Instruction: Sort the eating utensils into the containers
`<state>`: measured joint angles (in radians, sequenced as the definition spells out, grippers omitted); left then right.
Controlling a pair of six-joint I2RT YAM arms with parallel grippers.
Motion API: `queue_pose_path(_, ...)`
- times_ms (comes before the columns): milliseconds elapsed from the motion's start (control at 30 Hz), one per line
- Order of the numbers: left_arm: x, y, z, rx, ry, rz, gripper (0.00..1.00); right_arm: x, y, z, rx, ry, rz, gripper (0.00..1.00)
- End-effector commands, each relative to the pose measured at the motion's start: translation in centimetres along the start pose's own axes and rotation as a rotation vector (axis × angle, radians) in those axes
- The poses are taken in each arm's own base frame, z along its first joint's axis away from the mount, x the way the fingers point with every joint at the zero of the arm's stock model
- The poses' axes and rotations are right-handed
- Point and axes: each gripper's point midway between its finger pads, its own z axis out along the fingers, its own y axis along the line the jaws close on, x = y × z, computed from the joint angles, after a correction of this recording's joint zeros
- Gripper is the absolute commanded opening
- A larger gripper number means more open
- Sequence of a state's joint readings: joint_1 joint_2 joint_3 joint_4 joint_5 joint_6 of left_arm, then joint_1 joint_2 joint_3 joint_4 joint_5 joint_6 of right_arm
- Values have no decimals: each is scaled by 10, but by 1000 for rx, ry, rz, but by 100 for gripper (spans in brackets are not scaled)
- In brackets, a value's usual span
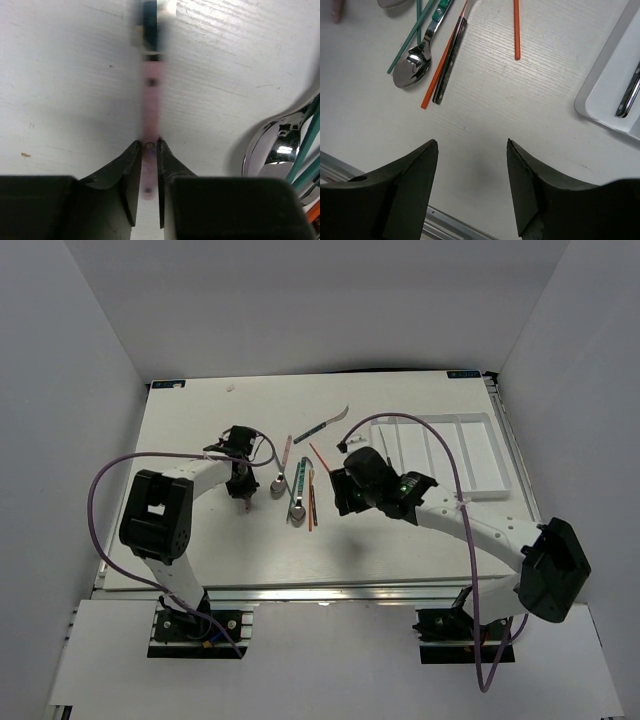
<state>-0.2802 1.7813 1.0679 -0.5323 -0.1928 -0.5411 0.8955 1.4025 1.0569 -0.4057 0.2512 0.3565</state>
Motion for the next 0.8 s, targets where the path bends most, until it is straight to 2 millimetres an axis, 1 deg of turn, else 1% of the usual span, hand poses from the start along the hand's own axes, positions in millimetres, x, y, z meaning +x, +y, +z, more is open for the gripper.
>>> queue_pose_path(0, 48, 17, 22, -74, 128, 9, 26, -18, 2, -14, -34, -84, -2, 63)
queue_pose_path(33, 51, 18, 23, -79, 133, 12, 22, -17, 0, -14, -35, -93, 1, 64)
queue_pose_path(67, 54, 20, 22, -85, 134, 10, 15, -18, 0, -18, -51, -108, 2, 66)
queue_pose_path(133, 59, 18, 20, -90, 129, 29, 9, -16, 1, -18, -84, -128, 2, 70)
queue_pose_path(167, 58, 17, 15, -95, 117, 39, 4, -17, 5, -21, -120, -141, 5, 70)
queue_pose_path(200, 59, 14, 11, -98, 104, 50, 0, -17, 4, -22, -134, -152, 14, 72)
queue_pose_path(233, 55, 14, 5, -107, 78, 54, 0, -11, 3, -18, -145, -148, 19, 77)
queue_pose_path(267, 48, 18, -1, -141, 35, 58, 0, -18, 11, -21, -195, -179, 24, 80)
queue_pose_path(300, 38, 8, -18, -120, -29, 60, 0, -18, 13, -20, -217, -188, 31, 82)
queue_pose_path(333, 30, 4, -28, -110, -72, 57, 0, -18, 17, -20, -246, -193, 33, 84)
queue_pose_path(367, 23, -3, -39, -88, -115, 55, 0, -21, 26, -22, -297, -214, 35, 86)
queue_pose_path(400, 14, -18, -62, -17, -181, 55, 0, -23, 31, -23, -323, -223, 52, 89)
queue_pose_path(433, 11, -27, -73, 35, -208, 52, 0, -26, 31, -23, -325, -235, 72, 89)
queue_pose_path(467, 4, -43, -85, 114, -251, 40, 0, -28, 30, -23, -314, -248, 96, 89)
queue_pose_path(500, 17, -60, -93, 235, -217, 60, 0, -37, 32, -26, -328, -282, 139, 89)
queue_pose_path(533, 14, -71, -114, 337, -248, 51, 0, -42, 29, -27, -312, -309, 166, 89)
queue_pose_path(567, 9, -85, -126, 430, -280, 39, 0, -48, 30, -34, -322, -343, 191, 89)
queue_pose_path(600, 23, -94, -131, 518, -243, 48, 0, -54, 31, -38, -341, -383, 215, 89)
queue_pose_path(633, 16, -106, -151, 619, -298, 39, 0, -59, 30, -46, -351, -414, 262, 89)
queue_pose_path(667, 21, -113, -160, 689, -292, 50, 0, -64, 30, -51, -357, -438, 287, 89)
queue_pose_path(700, 32, -117, -170, 766, -282, 66, 0, -71, 30, -55, -364, -459, 330, 88)
queue_pose_path(733, 29, -125, -181, 833, -318, 69, 0, -76, 29, -60, -362, -478, 352, 88)
queue_pose_path(767, 33, -129, -188, 873, -318, 67, 0, -82, 31, -64, -373, -491, 365, 88)
